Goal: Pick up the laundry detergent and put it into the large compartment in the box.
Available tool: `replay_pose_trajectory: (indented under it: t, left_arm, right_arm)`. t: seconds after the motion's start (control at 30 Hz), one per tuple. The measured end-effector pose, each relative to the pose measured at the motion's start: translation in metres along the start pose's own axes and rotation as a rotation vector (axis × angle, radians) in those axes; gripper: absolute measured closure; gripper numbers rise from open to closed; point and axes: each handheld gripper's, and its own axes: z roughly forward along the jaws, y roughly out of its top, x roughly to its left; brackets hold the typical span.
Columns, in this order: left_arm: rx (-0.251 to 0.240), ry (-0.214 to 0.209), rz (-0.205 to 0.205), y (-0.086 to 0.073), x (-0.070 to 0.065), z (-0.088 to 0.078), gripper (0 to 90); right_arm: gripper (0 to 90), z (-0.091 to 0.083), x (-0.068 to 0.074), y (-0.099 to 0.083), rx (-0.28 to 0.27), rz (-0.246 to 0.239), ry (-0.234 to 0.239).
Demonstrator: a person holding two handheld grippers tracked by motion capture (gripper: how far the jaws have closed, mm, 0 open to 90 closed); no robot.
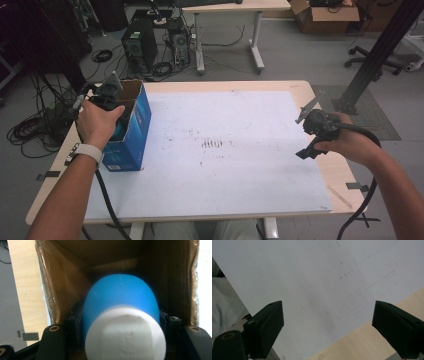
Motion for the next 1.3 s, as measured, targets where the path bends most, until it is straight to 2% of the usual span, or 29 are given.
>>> replay_pose_trajectory:
  t: [0.3, 0.57, 0.8, 1.3]
  left_arm:
    - [0.010, 0.000, 0.013, 0.001, -0.001, 0.001, 37.0]
    - [0.012, -0.007, 0.008, -0.001, 0.002, 0.000, 35.3]
    - [0.010, -0.015, 0.016, -0.001, 0.000, 0.000, 30.7]
    - [-0.025, -0.033, 0.022, -0.001, 0.003, -0.017, 28.3]
  right_arm:
    - [10.3, -0.001, 0.000, 0.000, -0.004, -0.001, 0.000]
    - [10.3, -0.001, 0.002, 0.000, -0.005, -0.004, 0.001]
    - [10.3, -0.001, 0.002, 0.000, -0.003, -0.003, 0.002]
    - [10.3, -0.003, 0.003, 0.002, -0.005, -0.008, -0.001]
